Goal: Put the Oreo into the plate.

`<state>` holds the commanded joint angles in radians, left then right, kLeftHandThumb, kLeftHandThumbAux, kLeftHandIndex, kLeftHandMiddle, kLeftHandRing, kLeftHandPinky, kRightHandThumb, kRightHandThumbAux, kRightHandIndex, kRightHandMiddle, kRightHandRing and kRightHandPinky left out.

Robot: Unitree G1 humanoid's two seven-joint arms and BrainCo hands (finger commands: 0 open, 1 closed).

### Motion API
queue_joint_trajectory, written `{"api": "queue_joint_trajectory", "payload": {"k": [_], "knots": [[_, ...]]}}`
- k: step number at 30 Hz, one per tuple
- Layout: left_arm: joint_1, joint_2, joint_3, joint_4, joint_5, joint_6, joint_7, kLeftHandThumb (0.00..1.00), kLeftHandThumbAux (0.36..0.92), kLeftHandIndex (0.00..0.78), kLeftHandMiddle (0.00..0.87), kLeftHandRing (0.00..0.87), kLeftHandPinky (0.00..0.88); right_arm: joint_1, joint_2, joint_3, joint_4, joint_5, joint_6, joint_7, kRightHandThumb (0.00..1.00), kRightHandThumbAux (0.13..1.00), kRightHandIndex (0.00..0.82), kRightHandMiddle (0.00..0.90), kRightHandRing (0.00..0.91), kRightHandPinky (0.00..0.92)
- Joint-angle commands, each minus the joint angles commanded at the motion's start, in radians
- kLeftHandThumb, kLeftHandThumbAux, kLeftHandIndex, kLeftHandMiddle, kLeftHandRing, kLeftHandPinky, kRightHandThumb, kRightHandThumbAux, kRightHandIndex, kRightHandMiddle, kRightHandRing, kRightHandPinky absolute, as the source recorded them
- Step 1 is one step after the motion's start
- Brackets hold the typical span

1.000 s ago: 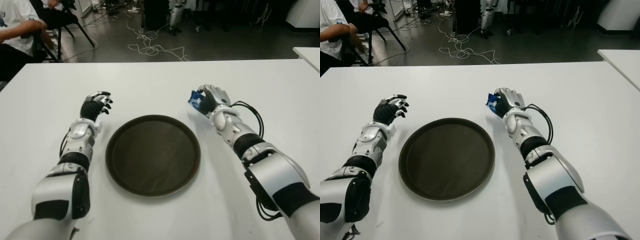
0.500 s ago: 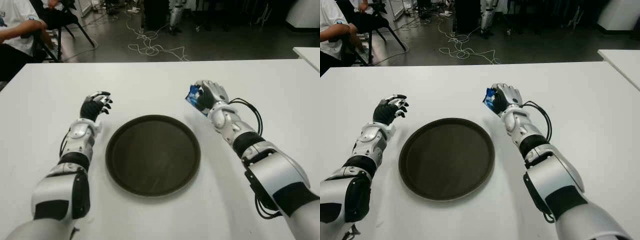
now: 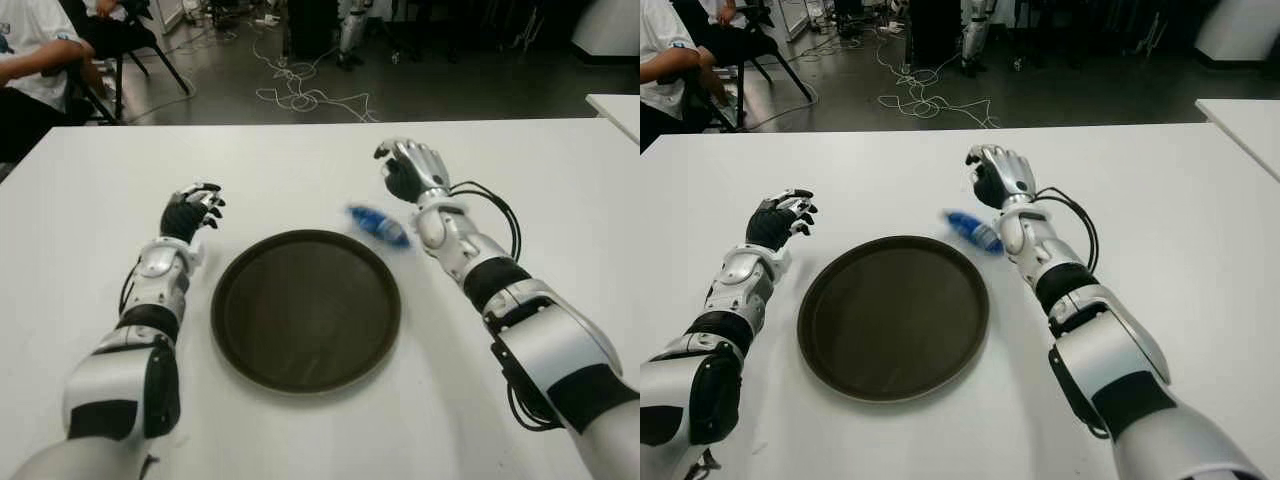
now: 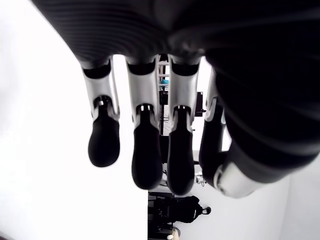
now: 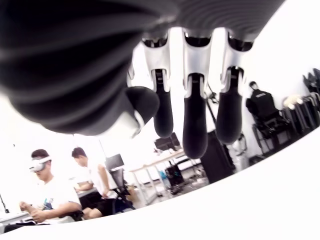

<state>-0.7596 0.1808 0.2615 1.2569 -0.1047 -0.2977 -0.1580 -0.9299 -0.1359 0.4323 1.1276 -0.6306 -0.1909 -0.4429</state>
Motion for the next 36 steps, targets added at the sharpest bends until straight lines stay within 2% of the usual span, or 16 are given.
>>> {"api": "queue_joint_trajectory", "payload": {"k": [9,16,24,31,36], "knots": [[0.000,-0.002,0.001,0.001,-0.004,-0.002,0.004,0.699,0.714,0.426,0.573,0.612,0.658,0.014,-0.012,0.011,-0.047,-0.013,0.006,0.006,0.828,0.697,0.375,0.493,0.485,0.533],[-0.001,-0.002,-0.003,0.002,-0.001,-0.003,0.010,0.698,0.715,0.425,0.572,0.609,0.653,0.025,-0.018,0.017,-0.077,-0.028,0.009,-0.002,0.828,0.696,0.378,0.487,0.466,0.499],[-0.002,-0.001,-0.011,0.004,0.005,-0.003,0.018,0.698,0.715,0.425,0.575,0.609,0.648,0.056,-0.017,0.015,-0.158,-0.031,0.022,0.006,0.830,0.695,0.386,0.476,0.437,0.468],[-0.004,-0.003,-0.006,0.004,0.000,-0.004,0.012,0.697,0.715,0.425,0.584,0.617,0.659,0.103,-0.024,0.018,-0.275,-0.035,0.022,0.031,0.829,0.697,0.390,0.469,0.434,0.456],[-0.003,-0.003,-0.012,0.004,0.007,-0.008,0.019,0.697,0.715,0.426,0.593,0.624,0.658,0.126,-0.026,0.017,-0.328,-0.040,0.034,0.046,0.827,0.698,0.387,0.471,0.434,0.410]]}}
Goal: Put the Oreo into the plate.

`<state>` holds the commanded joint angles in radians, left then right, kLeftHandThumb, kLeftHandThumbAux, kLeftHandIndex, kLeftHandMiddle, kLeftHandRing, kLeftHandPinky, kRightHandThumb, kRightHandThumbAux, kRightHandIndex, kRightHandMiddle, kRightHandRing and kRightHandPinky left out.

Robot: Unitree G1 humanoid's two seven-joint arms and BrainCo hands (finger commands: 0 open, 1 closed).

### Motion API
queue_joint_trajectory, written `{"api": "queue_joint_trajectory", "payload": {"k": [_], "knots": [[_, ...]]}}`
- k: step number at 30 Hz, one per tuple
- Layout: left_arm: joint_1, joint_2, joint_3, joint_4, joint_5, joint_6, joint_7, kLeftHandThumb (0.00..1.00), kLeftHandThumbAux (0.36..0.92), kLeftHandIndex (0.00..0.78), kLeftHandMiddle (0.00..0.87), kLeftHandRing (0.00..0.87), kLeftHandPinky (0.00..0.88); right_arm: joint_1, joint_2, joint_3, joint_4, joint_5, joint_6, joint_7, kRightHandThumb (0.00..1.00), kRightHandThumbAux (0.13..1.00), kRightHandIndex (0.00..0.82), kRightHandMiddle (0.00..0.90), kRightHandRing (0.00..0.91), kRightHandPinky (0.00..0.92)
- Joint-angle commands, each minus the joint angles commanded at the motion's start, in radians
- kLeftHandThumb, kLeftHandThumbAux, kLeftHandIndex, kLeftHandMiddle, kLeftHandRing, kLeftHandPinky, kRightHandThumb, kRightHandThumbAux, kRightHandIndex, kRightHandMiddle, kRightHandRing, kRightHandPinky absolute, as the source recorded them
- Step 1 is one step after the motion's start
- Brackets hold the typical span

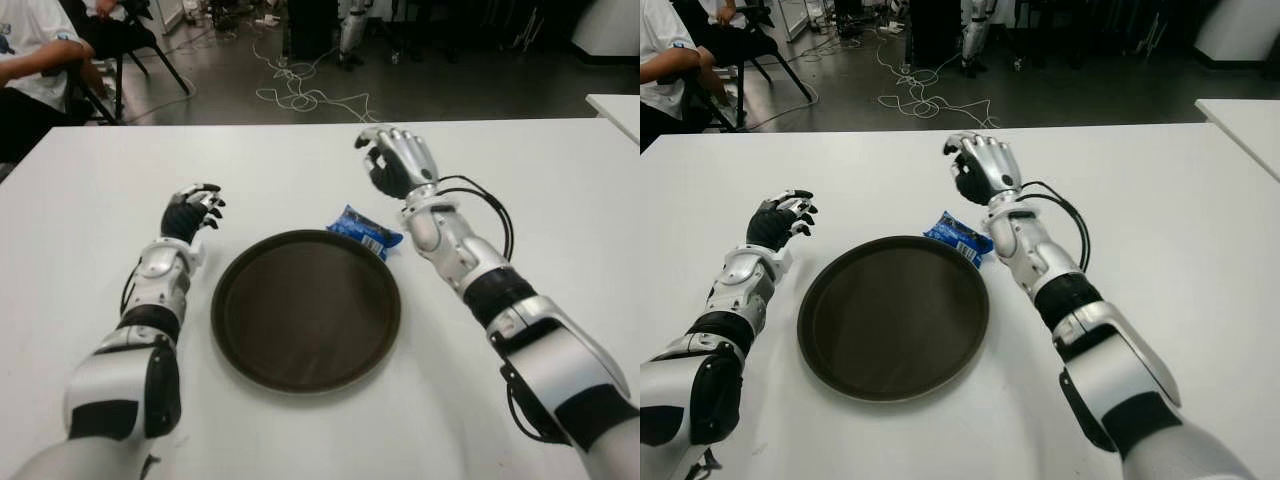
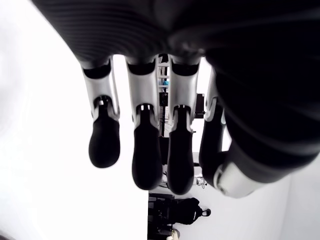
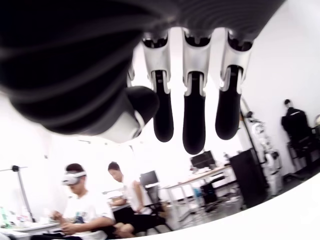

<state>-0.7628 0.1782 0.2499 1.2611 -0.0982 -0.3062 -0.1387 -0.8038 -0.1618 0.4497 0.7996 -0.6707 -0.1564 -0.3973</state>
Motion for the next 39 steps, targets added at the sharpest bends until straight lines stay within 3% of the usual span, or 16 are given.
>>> {"api": "queue_joint_trajectory", "payload": {"k": [6,12,17,19,20,21,22,23,25,34,39], "knots": [[-0.001,0.000,-0.004,0.001,0.006,0.005,0.005,0.698,0.714,0.426,0.595,0.626,0.661,0.015,0.001,0.002,-0.023,-0.009,0.022,0.009,0.825,0.699,0.378,0.481,0.445,0.375],[-0.001,-0.001,0.006,0.001,-0.002,0.006,-0.006,0.698,0.714,0.426,0.589,0.621,0.659,-0.038,0.007,0.009,0.125,-0.007,-0.003,0.007,0.820,0.703,0.360,0.496,0.452,0.354],[-0.001,-0.002,0.008,0.001,-0.002,0.005,-0.008,0.699,0.714,0.426,0.595,0.627,0.662,-0.093,0.024,0.012,0.268,0.012,-0.043,0.046,0.828,0.695,0.405,0.469,0.409,0.294],[-0.001,-0.002,0.007,0.000,-0.001,0.005,-0.008,0.699,0.714,0.426,0.595,0.627,0.663,-0.108,0.029,0.009,0.306,0.021,-0.048,0.076,0.735,0.725,0.399,0.376,0.346,0.250],[-0.001,-0.002,0.007,0.000,-0.001,0.005,-0.007,0.699,0.714,0.426,0.595,0.627,0.664,-0.119,0.035,0.009,0.339,0.027,-0.043,0.106,0.619,0.747,0.332,0.339,0.314,0.227],[-0.001,-0.002,0.006,-0.001,0.000,0.005,-0.007,0.699,0.714,0.426,0.594,0.627,0.667,-0.127,0.038,0.010,0.362,0.030,-0.041,0.125,0.396,0.759,0.212,0.239,0.224,0.162],[-0.001,-0.002,0.006,-0.001,0.000,0.005,-0.007,0.698,0.714,0.426,0.593,0.627,0.668,-0.135,0.044,0.010,0.399,0.033,-0.028,0.163,0.253,0.767,0.136,0.175,0.166,0.120],[-0.001,-0.003,0.006,-0.002,0.000,0.006,-0.006,0.699,0.714,0.426,0.592,0.626,0.668,-0.141,0.048,0.010,0.424,0.035,-0.020,0.188,0.162,0.717,0.087,0.111,0.106,0.077],[-0.001,-0.003,0.006,-0.002,0.000,0.006,-0.006,0.699,0.714,0.426,0.591,0.626,0.666,-0.148,0.053,0.006,0.459,0.042,-0.006,0.227,0.083,0.663,0.044,0.057,0.054,0.039],[0.000,-0.003,0.007,0.000,0.001,0.006,-0.002,0.698,0.714,0.426,0.585,0.622,0.664,-0.157,0.053,-0.002,0.535,0.053,0.055,0.292,0.005,0.482,0.001,0.001,0.001,0.001],[0.001,-0.003,0.007,-0.001,0.001,0.006,0.002,0.698,0.714,0.426,0.584,0.619,0.657,-0.167,0.050,0.015,0.543,0.037,0.096,0.298,0.000,0.426,0.000,0.000,0.000,0.000]]}}
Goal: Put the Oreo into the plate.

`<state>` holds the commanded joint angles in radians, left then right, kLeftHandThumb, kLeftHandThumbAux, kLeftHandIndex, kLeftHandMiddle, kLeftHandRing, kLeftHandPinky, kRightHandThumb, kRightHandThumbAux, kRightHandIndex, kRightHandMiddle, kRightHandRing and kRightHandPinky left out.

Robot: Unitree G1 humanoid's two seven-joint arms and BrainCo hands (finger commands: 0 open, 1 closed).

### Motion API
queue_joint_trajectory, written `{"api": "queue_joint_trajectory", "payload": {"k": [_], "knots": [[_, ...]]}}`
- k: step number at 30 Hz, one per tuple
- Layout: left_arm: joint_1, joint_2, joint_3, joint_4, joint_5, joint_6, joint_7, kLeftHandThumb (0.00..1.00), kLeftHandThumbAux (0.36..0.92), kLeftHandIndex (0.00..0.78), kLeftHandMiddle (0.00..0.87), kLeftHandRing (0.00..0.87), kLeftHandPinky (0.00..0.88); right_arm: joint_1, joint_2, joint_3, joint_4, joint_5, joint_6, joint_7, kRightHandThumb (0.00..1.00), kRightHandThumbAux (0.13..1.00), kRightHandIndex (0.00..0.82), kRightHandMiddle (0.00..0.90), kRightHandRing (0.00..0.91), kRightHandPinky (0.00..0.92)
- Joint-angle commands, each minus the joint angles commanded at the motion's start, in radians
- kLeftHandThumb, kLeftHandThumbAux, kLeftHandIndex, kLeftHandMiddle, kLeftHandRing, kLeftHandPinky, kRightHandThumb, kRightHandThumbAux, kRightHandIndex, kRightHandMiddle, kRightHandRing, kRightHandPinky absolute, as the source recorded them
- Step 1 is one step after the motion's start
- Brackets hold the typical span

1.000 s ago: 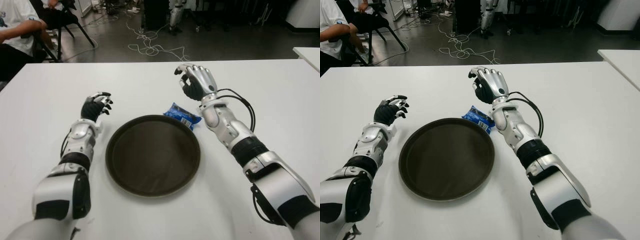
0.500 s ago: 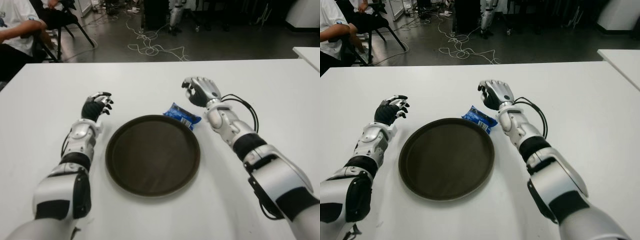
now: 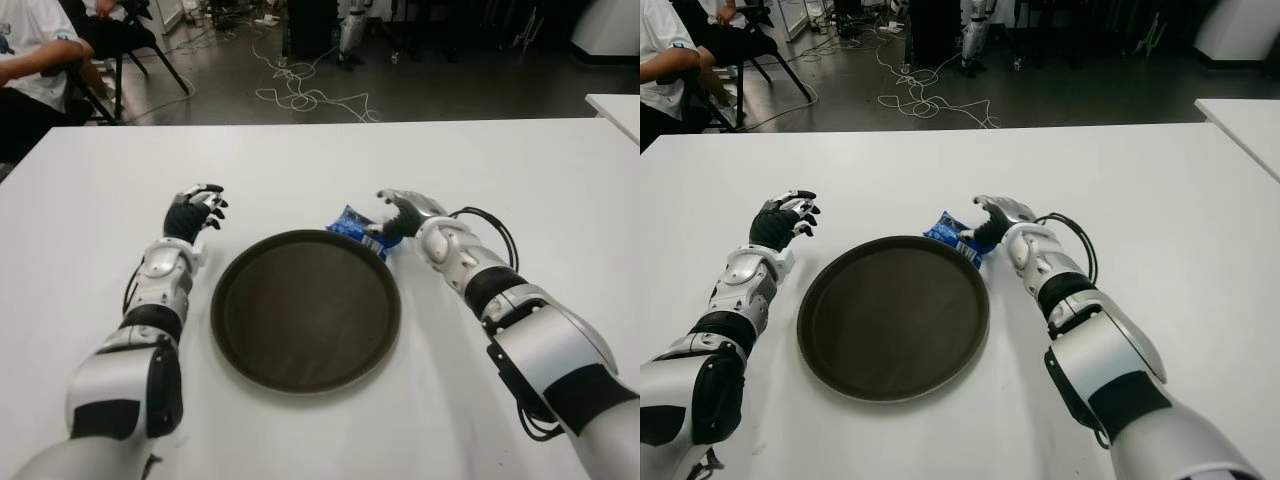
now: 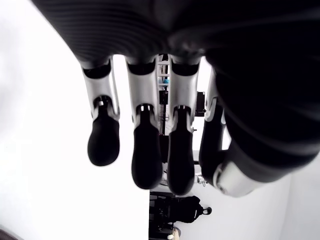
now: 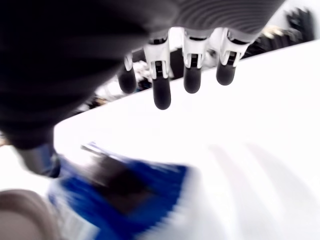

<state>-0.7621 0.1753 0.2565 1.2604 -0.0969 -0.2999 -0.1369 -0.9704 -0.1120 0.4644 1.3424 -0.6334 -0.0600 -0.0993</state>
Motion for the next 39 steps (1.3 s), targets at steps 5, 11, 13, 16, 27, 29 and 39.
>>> {"api": "queue_joint_trajectory", "payload": {"k": [5,11,13,16,27,29,39], "knots": [[0.000,0.001,-0.001,-0.001,0.001,0.000,-0.004,0.698,0.713,0.426,0.587,0.618,0.655,-0.002,-0.005,0.011,0.005,-0.010,0.040,-0.009,0.000,0.367,0.000,0.000,0.000,0.000],[0.000,0.002,-0.006,-0.001,0.006,-0.001,-0.004,0.698,0.713,0.427,0.596,0.621,0.652,-0.003,-0.009,0.017,0.007,-0.021,0.064,-0.013,0.000,0.338,0.000,0.000,0.000,0.000],[0.000,0.002,-0.007,-0.001,0.008,-0.002,-0.002,0.698,0.714,0.427,0.598,0.622,0.652,-0.003,-0.012,0.018,0.009,-0.025,0.069,-0.011,0.002,0.337,0.000,0.000,0.000,0.000],[0.000,0.001,-0.008,0.001,0.010,-0.004,0.001,0.697,0.714,0.427,0.600,0.623,0.655,-0.002,-0.014,0.020,0.011,-0.028,0.074,-0.012,0.001,0.334,0.000,0.000,0.000,0.000],[-0.001,0.002,-0.005,0.002,0.007,-0.004,0.001,0.699,0.714,0.426,0.585,0.617,0.657,0.007,-0.015,0.020,0.014,-0.027,0.076,-0.038,0.000,0.304,0.000,0.000,0.000,0.000],[-0.001,0.002,-0.005,0.002,0.007,-0.005,-0.001,0.699,0.714,0.426,0.586,0.617,0.658,0.007,-0.014,0.020,0.013,-0.027,0.077,-0.042,0.000,0.298,0.000,0.000,0.000,0.000],[-0.003,0.000,-0.008,0.000,0.009,-0.002,-0.001,0.698,0.713,0.427,0.603,0.632,0.675,0.011,-0.012,0.014,0.019,-0.021,0.100,-0.052,0.000,0.332,0.000,0.000,0.000,0.000]]}}
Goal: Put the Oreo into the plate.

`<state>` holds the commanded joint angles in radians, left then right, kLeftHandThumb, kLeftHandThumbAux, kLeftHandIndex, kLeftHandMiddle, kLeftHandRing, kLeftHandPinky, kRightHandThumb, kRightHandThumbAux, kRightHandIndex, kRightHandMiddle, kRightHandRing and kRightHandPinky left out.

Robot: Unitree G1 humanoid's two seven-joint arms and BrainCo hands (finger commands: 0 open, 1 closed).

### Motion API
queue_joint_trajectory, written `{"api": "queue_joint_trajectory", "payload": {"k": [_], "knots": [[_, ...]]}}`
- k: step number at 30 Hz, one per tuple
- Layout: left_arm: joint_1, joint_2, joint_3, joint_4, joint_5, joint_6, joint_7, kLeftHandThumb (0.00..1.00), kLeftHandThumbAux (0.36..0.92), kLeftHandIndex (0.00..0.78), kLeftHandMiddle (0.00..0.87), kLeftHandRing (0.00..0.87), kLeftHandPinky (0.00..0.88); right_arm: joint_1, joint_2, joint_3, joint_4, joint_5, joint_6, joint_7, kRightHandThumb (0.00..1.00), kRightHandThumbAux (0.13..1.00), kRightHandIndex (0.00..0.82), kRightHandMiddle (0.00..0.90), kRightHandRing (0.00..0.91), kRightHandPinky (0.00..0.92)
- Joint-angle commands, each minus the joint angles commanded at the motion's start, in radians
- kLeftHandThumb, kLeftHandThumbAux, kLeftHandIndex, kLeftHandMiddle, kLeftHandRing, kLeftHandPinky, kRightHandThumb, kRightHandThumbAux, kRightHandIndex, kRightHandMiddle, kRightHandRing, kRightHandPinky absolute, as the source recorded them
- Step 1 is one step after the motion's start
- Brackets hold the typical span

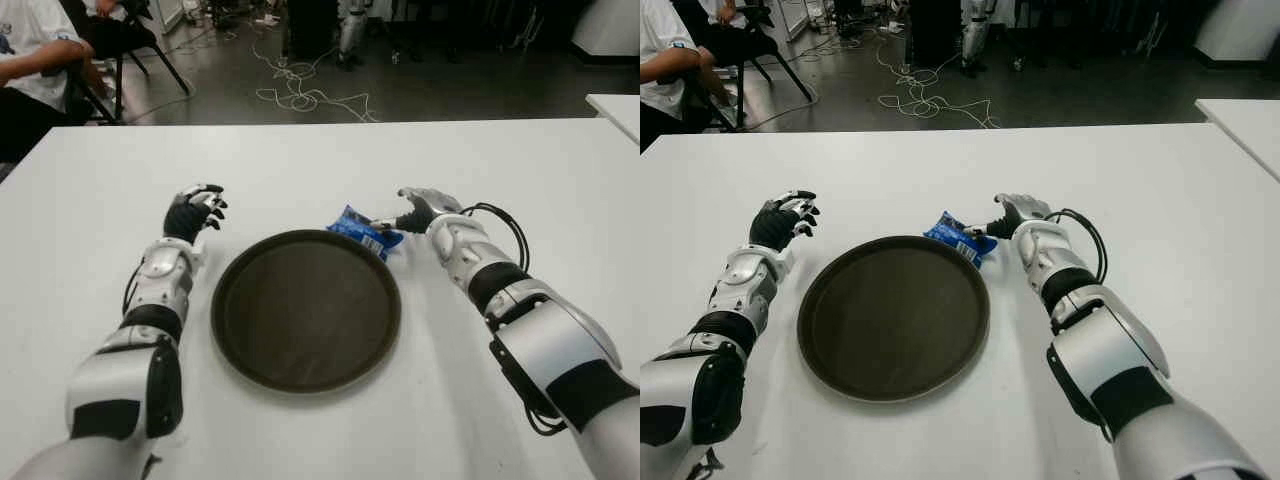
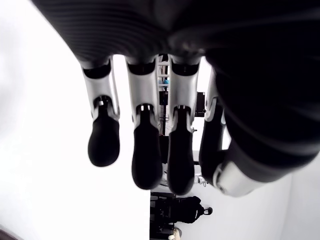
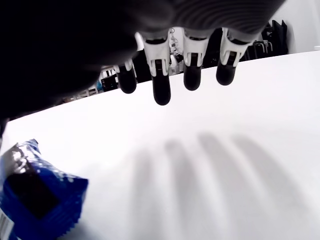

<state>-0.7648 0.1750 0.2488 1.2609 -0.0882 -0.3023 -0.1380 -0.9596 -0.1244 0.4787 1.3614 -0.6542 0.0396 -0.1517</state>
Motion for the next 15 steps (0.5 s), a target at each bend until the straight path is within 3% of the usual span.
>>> {"api": "queue_joint_trajectory", "payload": {"k": [15], "knots": [[0.001,-0.003,0.005,0.001,-0.006,-0.003,-0.002,0.699,0.714,0.426,0.587,0.620,0.658,0.003,0.001,0.000,0.001,-0.004,0.002,-0.029,0.000,0.371,0.000,0.000,0.000,0.000]]}}
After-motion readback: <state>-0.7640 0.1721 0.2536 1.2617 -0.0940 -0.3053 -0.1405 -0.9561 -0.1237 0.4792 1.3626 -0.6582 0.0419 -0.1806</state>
